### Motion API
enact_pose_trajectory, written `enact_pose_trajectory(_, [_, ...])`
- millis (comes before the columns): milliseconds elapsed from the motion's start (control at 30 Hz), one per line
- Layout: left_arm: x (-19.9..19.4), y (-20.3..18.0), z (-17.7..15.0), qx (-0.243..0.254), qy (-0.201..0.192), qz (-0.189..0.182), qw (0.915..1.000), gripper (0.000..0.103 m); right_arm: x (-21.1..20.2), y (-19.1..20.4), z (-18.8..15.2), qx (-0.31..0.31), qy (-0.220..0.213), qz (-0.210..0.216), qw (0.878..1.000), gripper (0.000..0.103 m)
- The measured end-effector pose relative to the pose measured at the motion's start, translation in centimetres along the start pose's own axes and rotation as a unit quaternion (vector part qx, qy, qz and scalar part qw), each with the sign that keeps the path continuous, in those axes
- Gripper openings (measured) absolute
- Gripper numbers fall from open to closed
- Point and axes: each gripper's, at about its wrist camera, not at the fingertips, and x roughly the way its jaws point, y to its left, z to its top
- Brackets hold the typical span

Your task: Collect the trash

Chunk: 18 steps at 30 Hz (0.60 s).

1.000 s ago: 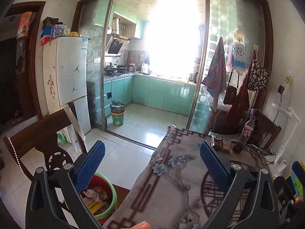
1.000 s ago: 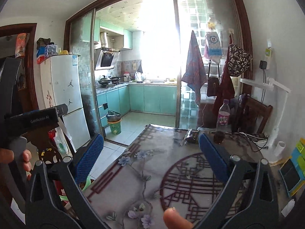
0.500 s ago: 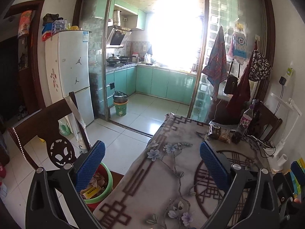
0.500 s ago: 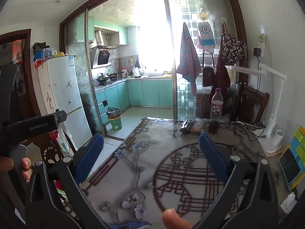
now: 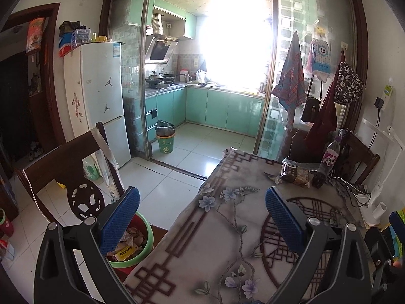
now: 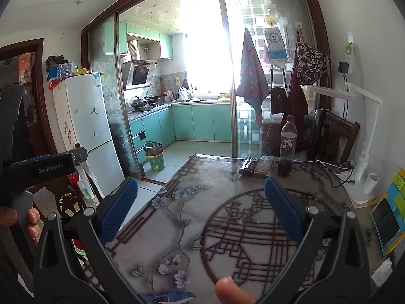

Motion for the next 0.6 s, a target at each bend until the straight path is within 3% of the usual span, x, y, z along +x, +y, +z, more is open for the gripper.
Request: enact_pose_trajectory(600, [0.41, -0.61, 0.07, 0.008, 0.007, 0.005, 0.9999, 0.095, 0.49, -0.27, -0.01, 0.001, 0.007, 0.001, 1.000, 0.098])
